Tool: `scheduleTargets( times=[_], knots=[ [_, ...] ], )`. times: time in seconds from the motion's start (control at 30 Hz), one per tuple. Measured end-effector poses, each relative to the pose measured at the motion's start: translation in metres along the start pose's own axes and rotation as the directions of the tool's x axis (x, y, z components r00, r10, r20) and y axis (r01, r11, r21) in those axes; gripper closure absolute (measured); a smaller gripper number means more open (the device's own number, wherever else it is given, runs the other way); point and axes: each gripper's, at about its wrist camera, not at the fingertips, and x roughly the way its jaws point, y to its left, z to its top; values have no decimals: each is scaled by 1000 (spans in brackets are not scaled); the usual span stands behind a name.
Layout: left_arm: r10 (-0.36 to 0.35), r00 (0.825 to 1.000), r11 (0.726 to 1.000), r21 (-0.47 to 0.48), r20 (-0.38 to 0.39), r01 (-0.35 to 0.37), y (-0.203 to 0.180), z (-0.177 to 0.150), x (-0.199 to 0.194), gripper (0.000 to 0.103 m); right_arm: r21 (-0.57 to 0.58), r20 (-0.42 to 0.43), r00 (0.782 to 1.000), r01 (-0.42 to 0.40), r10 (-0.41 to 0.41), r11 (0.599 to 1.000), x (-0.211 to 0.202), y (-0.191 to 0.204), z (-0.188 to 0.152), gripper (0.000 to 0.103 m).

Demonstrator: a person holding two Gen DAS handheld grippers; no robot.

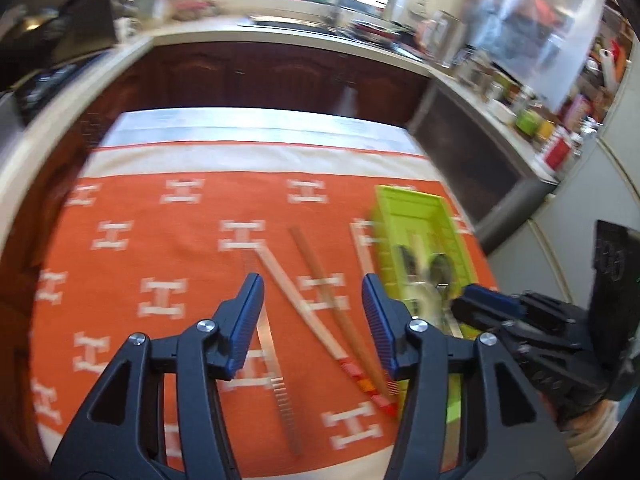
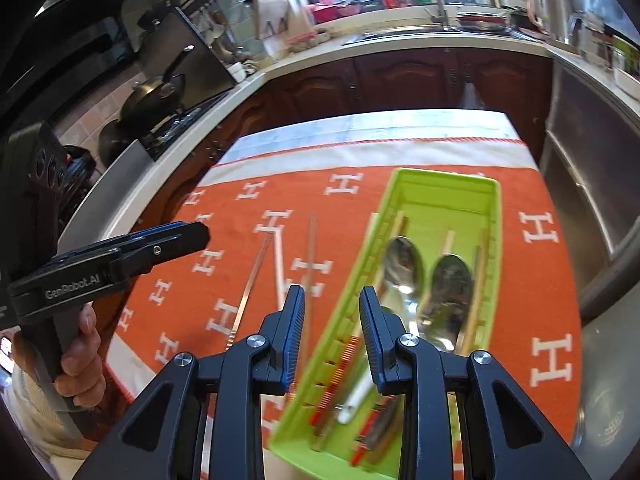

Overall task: Organize utensils
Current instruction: 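Grasp a red-striped chopstick with the right tool while the left tool grasps a metal chopstick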

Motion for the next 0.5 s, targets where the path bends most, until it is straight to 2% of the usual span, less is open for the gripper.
scheduleTargets(
  times=[0.13, 0.23, 0.5],
  knots=[
    [99, 995, 995, -9, -26, -99, 24, -12, -3, 55, -20, -18, 1000, -22, 21, 1000, 8, 21, 4, 75],
    [141, 989, 990, 7, -53, -141, 33, -26, 4, 55, -32, -39, 999, -37, 36, 999, 15, 34, 5, 75],
    [153, 974, 988, 31, -167, -150, 26, -59, 53, 55, -32, -104, 993, -52, 49, 998, 45, 52, 6, 75]
  ],
)
